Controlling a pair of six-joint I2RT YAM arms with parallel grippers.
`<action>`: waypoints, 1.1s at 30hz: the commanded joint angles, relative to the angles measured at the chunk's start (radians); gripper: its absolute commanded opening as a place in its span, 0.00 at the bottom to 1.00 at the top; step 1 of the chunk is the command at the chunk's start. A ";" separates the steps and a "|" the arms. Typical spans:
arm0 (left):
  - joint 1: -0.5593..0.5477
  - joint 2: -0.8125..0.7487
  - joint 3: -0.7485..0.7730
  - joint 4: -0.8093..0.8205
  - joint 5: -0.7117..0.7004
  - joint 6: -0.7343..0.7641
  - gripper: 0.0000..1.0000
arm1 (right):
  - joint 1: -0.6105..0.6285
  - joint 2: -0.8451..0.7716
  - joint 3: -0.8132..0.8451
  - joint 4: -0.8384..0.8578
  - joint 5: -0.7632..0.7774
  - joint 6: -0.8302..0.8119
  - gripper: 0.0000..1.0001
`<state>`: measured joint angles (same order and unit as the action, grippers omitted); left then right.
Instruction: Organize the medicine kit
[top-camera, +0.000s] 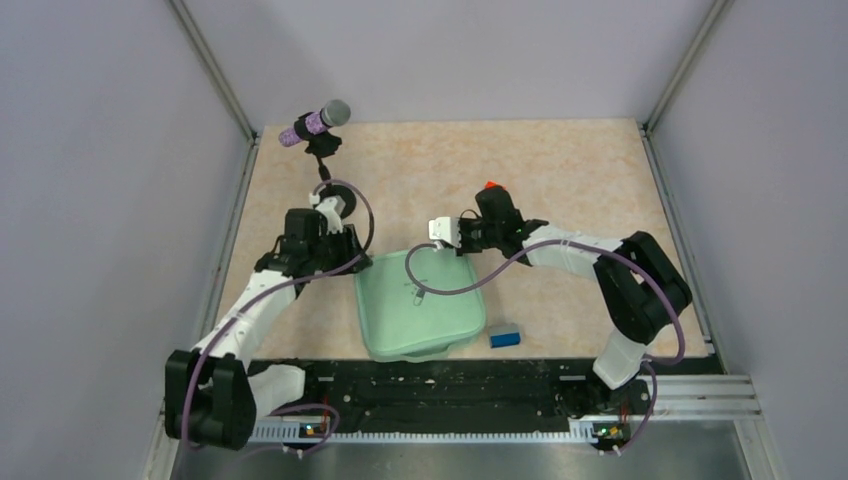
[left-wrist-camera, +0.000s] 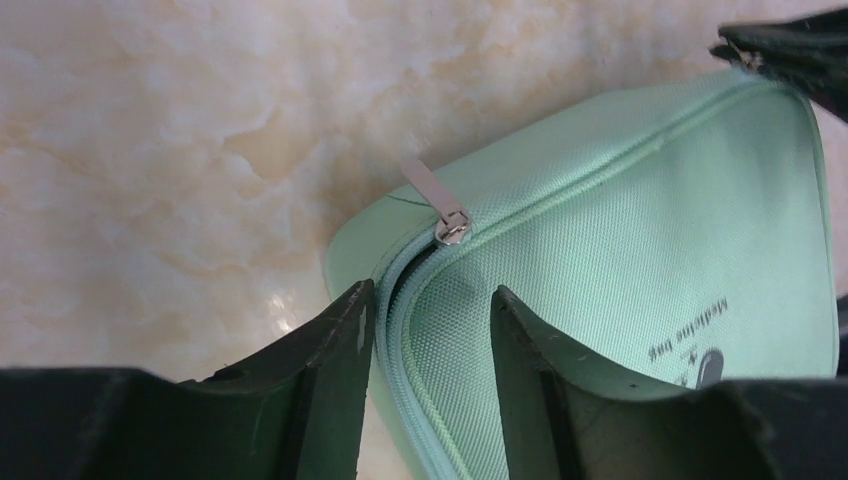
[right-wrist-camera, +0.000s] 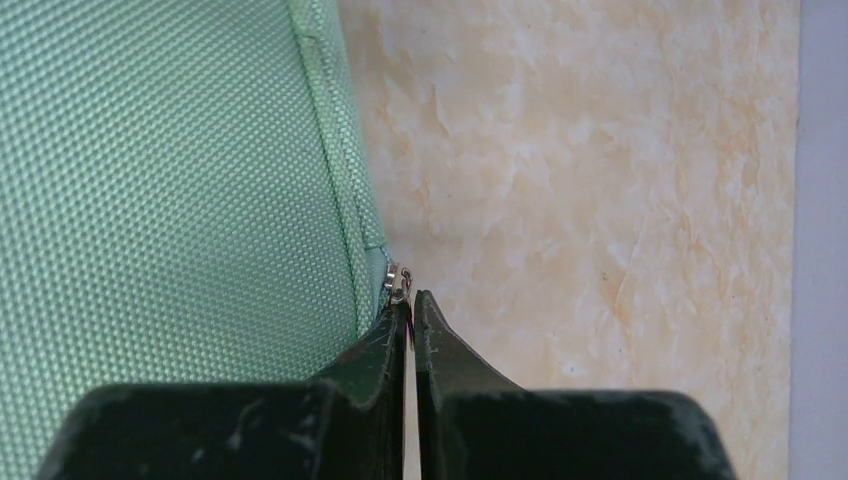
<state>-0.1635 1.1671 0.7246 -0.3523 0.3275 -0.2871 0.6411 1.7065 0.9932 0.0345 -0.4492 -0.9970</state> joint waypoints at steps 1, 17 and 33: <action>-0.030 -0.123 -0.076 -0.001 0.289 -0.106 0.51 | 0.020 0.039 0.054 0.136 -0.082 0.072 0.00; -0.034 0.079 0.098 0.180 0.362 0.105 0.60 | 0.046 0.022 0.048 0.106 -0.088 0.051 0.00; -0.126 0.369 0.136 0.253 0.454 0.167 0.47 | 0.048 0.006 0.031 0.107 -0.100 0.040 0.00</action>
<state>-0.2802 1.4906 0.8146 -0.1116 0.7235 -0.1520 0.6609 1.7439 1.0046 0.1055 -0.4862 -0.9688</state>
